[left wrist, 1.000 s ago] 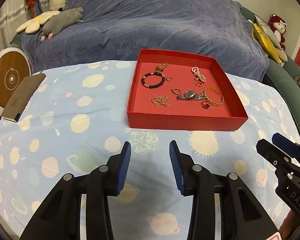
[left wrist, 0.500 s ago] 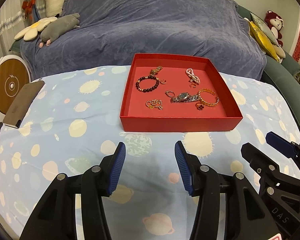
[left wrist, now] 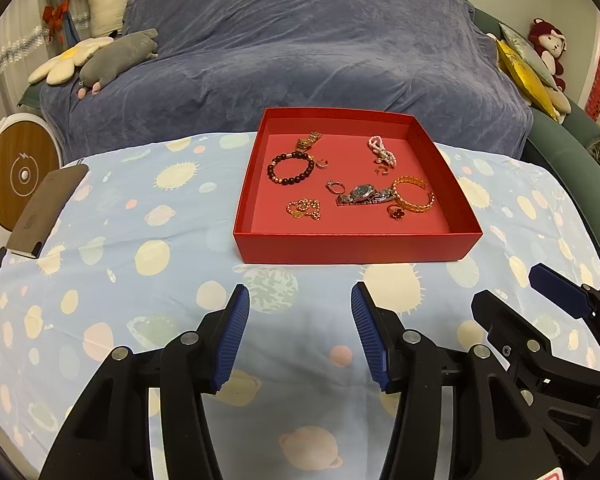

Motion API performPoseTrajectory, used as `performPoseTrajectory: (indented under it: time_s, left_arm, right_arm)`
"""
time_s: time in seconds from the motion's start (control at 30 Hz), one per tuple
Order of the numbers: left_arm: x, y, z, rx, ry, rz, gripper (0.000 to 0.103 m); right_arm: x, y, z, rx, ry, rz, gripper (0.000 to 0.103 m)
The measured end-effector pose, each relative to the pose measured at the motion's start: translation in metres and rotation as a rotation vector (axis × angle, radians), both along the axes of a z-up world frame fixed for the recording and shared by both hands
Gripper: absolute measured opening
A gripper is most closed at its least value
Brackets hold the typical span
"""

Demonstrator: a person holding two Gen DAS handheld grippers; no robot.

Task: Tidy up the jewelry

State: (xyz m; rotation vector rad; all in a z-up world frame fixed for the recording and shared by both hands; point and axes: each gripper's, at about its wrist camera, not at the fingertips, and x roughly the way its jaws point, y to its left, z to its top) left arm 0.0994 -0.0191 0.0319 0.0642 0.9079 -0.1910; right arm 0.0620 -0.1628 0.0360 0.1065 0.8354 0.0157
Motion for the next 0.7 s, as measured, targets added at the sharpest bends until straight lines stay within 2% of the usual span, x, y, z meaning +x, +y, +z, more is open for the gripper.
performPoseTrajectory:
  time_s: [0.7]
  left_arm:
    - [0.0001, -0.0033, -0.0024, 0.007, 0.007, 0.021, 0.053]
  right_arm:
    - [0.0008, -0.0017, -0.0004, -0.007, 0.003, -0.019, 0.064]
